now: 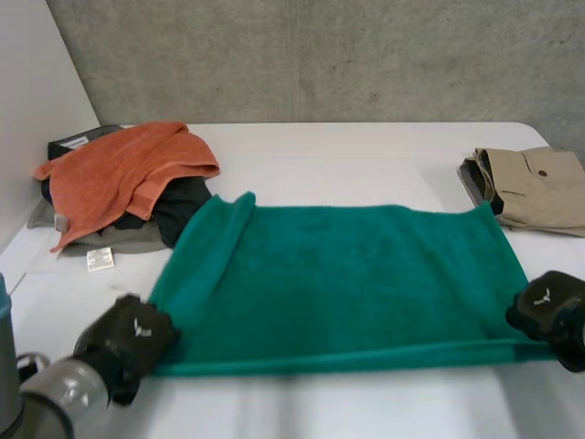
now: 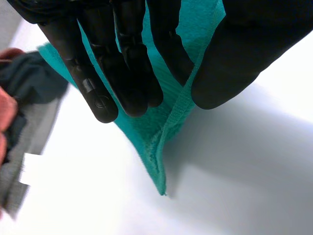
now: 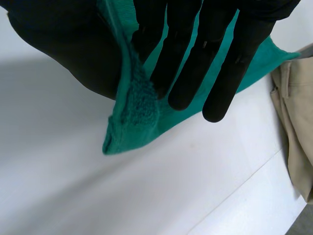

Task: Fold the laundry.

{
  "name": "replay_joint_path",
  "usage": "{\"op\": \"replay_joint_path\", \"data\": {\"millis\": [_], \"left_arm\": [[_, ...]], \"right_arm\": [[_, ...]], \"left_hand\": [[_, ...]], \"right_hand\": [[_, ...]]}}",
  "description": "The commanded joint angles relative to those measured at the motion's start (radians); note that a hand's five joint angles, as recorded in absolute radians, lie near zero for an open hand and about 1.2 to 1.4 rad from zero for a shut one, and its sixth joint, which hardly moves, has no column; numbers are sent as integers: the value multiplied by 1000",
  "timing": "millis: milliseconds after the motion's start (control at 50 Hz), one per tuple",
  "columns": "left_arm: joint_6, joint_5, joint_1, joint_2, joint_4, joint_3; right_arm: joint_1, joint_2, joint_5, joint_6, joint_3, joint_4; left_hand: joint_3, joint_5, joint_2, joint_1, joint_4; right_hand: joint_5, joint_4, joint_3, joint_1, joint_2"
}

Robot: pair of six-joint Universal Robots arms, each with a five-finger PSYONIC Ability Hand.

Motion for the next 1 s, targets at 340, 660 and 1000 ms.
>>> {"op": "replay_joint_path", "data": {"millis": [340,660,1000], "left_arm": [[-8,3,-8,-441,490,429],[-15,-7,-57,-942,567,1099],[-179,-4,-96,-691,564,879]], "right_arm": [[90,354,18,253,-299,-496],[150,736,107,269,-712,-746],[135,411,47,525,-565,-581]], "left_hand": [[200,239,197,233,194],[200,239,197,233,194],[-1021,-982,-1024,-989,-1027]], "right_hand": [[201,199,207,275,214],[201,199,207,275,214],[-1021,-1023,-1014,-947,-1007]]}}
